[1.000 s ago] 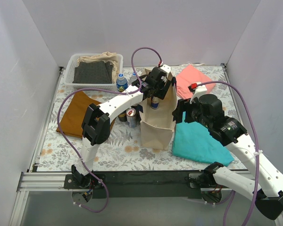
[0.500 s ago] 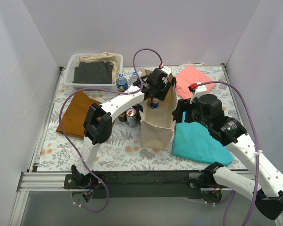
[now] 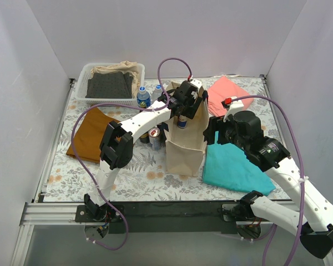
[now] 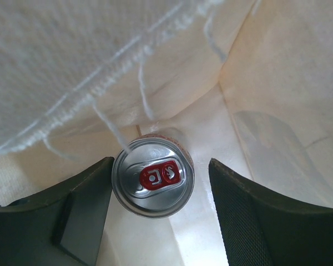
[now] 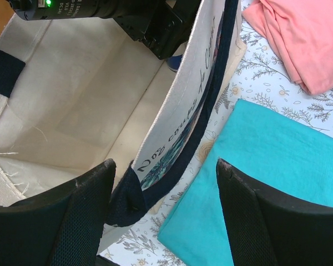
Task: Take the beverage out of the canvas bag
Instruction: Take out the drink from the canvas bag.
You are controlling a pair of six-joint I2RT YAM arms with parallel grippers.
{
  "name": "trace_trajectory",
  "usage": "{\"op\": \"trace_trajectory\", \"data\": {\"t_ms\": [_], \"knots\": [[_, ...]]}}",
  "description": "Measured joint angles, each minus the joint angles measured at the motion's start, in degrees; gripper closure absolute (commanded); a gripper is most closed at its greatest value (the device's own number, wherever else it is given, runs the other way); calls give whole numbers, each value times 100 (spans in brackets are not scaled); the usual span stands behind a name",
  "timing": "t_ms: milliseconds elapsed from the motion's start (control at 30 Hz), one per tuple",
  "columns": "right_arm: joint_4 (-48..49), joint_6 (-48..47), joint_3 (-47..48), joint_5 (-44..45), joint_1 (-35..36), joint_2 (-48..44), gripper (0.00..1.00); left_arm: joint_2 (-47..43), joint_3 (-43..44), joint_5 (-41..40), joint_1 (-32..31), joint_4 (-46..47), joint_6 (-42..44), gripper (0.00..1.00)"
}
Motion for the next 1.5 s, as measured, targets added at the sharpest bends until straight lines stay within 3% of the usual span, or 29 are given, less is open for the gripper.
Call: {"op": "trace_trajectory", "data": {"t_ms": [767, 1100, 1233, 1467, 1500], "knots": [[0, -4, 0, 7, 0, 20, 21, 0, -2, 0, 0, -76, -11, 35], [0, -26, 0, 7, 0, 22, 21, 2, -4, -33, 2, -94, -11, 43], [0, -33, 0, 4, 0, 22, 21, 2, -13, -55, 2, -94, -13, 56], [0, -46, 0, 4, 0, 22, 21, 2, -37, -57, 2, -68, -15, 100], [0, -44, 0, 4, 0, 22, 21, 2, -37, -59, 2, -66, -15, 100]]}}
